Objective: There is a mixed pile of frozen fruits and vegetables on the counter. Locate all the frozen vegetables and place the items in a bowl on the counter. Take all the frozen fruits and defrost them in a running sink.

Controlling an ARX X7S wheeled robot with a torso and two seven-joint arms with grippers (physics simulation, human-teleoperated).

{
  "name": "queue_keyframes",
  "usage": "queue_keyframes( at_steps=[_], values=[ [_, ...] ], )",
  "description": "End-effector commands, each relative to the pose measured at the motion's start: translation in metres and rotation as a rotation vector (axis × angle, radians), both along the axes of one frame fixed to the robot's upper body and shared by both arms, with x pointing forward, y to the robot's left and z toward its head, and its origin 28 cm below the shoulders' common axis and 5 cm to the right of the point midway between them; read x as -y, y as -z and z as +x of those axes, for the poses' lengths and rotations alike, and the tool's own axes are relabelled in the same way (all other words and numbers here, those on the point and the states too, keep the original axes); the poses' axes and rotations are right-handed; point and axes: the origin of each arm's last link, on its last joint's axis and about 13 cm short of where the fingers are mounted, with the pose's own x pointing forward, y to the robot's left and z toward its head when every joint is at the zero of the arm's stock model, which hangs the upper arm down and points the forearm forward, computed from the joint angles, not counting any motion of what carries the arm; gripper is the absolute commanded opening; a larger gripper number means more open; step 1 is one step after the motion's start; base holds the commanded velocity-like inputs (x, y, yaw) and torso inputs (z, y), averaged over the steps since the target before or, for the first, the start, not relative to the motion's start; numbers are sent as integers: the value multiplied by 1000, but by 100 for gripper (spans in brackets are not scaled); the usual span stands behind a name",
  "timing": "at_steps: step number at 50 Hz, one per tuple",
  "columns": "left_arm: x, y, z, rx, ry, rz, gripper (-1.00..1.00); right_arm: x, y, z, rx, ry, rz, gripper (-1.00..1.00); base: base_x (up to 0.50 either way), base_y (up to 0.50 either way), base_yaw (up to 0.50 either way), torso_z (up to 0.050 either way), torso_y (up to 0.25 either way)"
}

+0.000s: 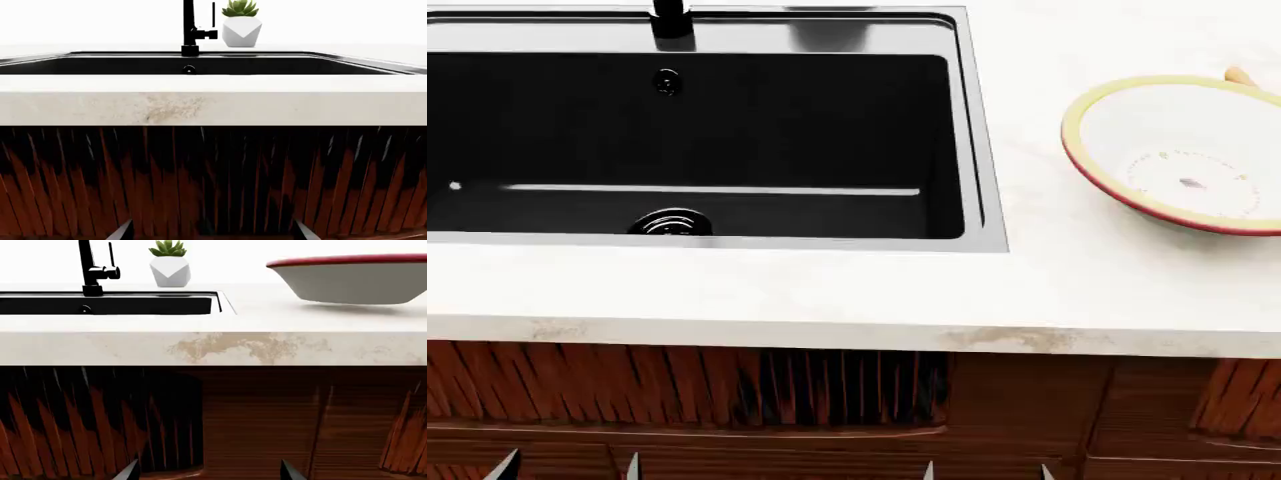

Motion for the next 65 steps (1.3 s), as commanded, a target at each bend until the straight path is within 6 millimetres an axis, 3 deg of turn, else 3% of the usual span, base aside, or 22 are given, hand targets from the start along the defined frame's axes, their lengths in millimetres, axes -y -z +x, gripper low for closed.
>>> queue_keyframes(
  at_steps=[1,28,65],
  values=[
    [0,0,0,0,0,0,100,0,0,0,0,-13,0,100,0,0,0,0,0],
    [-3,1,0,-35,-18,-11,100,0,-4,0,11,3,-10,100,0,0,0,1,0],
    [-4,2,-1,-43,-5,-6,100,0,-4,0,21,9,-30,100,0,0,0,50,0]
  ],
)
